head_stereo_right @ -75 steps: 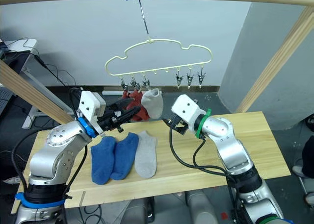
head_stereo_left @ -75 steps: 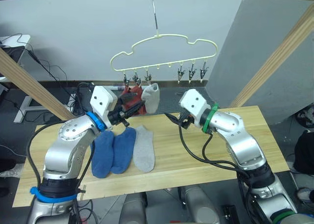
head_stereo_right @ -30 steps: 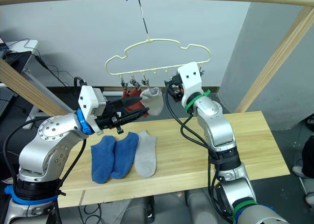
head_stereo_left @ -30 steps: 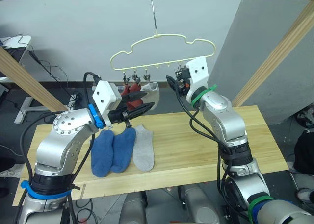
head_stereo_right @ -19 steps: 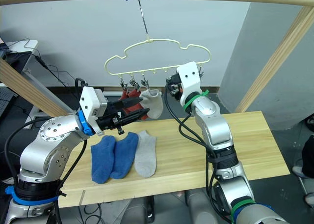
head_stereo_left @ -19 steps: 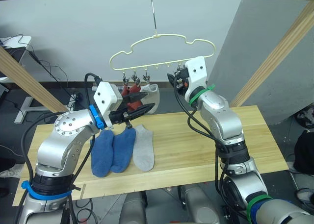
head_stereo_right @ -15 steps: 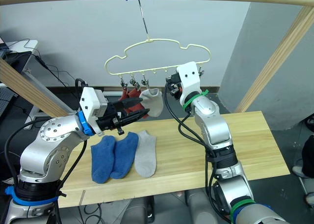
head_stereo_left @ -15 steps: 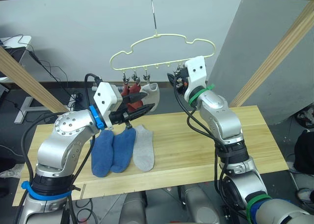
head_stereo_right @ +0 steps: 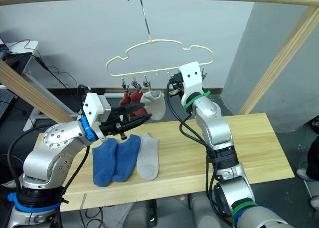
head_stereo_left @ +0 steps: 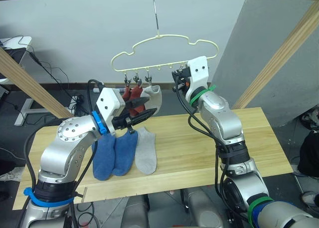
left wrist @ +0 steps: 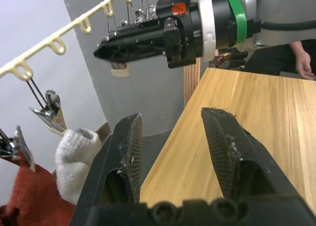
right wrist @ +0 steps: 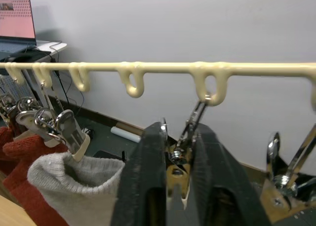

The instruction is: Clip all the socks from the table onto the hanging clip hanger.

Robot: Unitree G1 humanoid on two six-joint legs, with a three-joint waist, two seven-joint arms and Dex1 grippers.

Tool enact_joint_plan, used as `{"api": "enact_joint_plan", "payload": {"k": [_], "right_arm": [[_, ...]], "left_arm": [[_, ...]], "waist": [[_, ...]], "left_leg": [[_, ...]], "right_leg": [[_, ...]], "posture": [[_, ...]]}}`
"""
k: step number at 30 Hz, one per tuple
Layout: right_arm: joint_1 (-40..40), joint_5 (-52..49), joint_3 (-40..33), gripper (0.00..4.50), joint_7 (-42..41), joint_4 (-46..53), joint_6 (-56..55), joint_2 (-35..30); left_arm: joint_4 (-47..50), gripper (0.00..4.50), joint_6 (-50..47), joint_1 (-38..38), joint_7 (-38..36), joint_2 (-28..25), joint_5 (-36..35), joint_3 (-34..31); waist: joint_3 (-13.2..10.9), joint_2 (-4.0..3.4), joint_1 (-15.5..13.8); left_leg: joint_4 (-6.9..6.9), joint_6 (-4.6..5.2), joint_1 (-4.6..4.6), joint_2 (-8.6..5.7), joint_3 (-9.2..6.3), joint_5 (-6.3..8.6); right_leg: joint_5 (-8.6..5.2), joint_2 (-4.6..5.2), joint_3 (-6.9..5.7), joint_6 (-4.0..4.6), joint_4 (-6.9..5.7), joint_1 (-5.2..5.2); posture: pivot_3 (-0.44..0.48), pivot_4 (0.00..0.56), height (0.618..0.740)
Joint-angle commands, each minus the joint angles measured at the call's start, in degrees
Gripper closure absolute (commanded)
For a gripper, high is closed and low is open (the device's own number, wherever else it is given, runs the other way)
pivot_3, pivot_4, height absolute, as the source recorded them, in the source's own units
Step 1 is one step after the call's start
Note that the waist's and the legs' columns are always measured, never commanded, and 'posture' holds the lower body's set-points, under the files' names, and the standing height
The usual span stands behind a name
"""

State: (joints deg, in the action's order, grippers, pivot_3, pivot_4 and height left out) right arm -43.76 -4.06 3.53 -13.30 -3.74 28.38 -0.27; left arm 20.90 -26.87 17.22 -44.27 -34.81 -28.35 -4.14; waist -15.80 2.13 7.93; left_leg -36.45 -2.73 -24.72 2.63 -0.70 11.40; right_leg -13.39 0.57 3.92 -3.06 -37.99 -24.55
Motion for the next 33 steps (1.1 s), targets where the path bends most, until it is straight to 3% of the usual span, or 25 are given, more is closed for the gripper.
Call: {"api": "enact_joint_plan", "payload": {"k": [1, 9, 12, 18, 24, 33], "right_arm": [[-1.55, -0.83, -0.53, 4.34, 0.34, 1.1, -1.66, 0.29], [-1.27, -1.63, -0.97, 4.34, -0.38, 1.43, -0.86, 0.2], [-1.11, -2.01, -0.9, 4.34, -0.66, 1.93, -0.09, -0.2], [-0.43, -2.93, -0.1, 4.34, -1.25, 3.36, 1.88, -0.95], [-0.45, -3.0, 0.31, 4.34, -2.15, 4.21, 3.5, -1.21], [-0.11, -2.88, 0.36, 4.34, -2.0, 5.21, 5.21, -1.19]], "left_arm": [[2.22, 2.41, 2.04, -1.66, 1.61, 0.61, 1.3, -0.44], [3.4, 2.41, 3.56, -15.2, 14.84, 8.52, 9.32, 0.92], [2.81, 1.85, 3.41, -18.78, 19.69, 12.38, 12.25, 2.39], [-6.28, 0.02, 2.9, -18.28, 28.34, 20.39, 18.18, 5.86], [-18.15, 0.0, 4.86, -10.65, 30.67, 24.56, 20.63, 6.88], [-31.13, 0.0, 2.63, -1.96, 31.33, 25.02, 23.03, 7.26]], "waist": [[0.0, 0.0, 0.01], [0.06, 0.0, 0.0], [0.06, 0.0, 0.01], [0.06, 0.0, -0.14], [0.05, 0.0, -0.13], [0.05, 0.0, 0.07]], "left_leg": [[0.0, 0.0, 0.0, 0.0, 0.0, 0.0], [0.0, 0.0, -0.01, 0.01, 0.03, 0.0], [-0.02, 0.0, -0.02, 0.01, 0.05, 0.0], [-0.24, 0.02, -0.02, -0.01, 0.03, 0.0], [-0.4, 0.03, -0.04, 0.02, 0.0, 0.0], [-0.37, 0.04, -0.04, 0.04, -0.03, 0.0]], "right_leg": [[0.0, 0.0, 0.01, 0.0, 0.0, 0.0], [0.01, 0.01, 0.05, 0.01, -0.03, -0.05], [0.01, 0.02, 0.06, 0.01, -0.03, -0.05], [0.01, 0.01, 0.05, 0.01, -0.11, -0.01], [-0.02, -0.05, 0.04, -0.1, -0.16, 0.01], [-0.02, -0.11, 0.05, -0.11, -0.11, 0.04]], "posture": [[-0.135, 0.212, 0.74], [-0.137, 0.22, 0.74], [-0.136, 0.229, 0.74], [-0.141, 0.249, 0.74], [-0.152, 0.262, 0.74], [-0.187, 0.274, 0.74]]}}
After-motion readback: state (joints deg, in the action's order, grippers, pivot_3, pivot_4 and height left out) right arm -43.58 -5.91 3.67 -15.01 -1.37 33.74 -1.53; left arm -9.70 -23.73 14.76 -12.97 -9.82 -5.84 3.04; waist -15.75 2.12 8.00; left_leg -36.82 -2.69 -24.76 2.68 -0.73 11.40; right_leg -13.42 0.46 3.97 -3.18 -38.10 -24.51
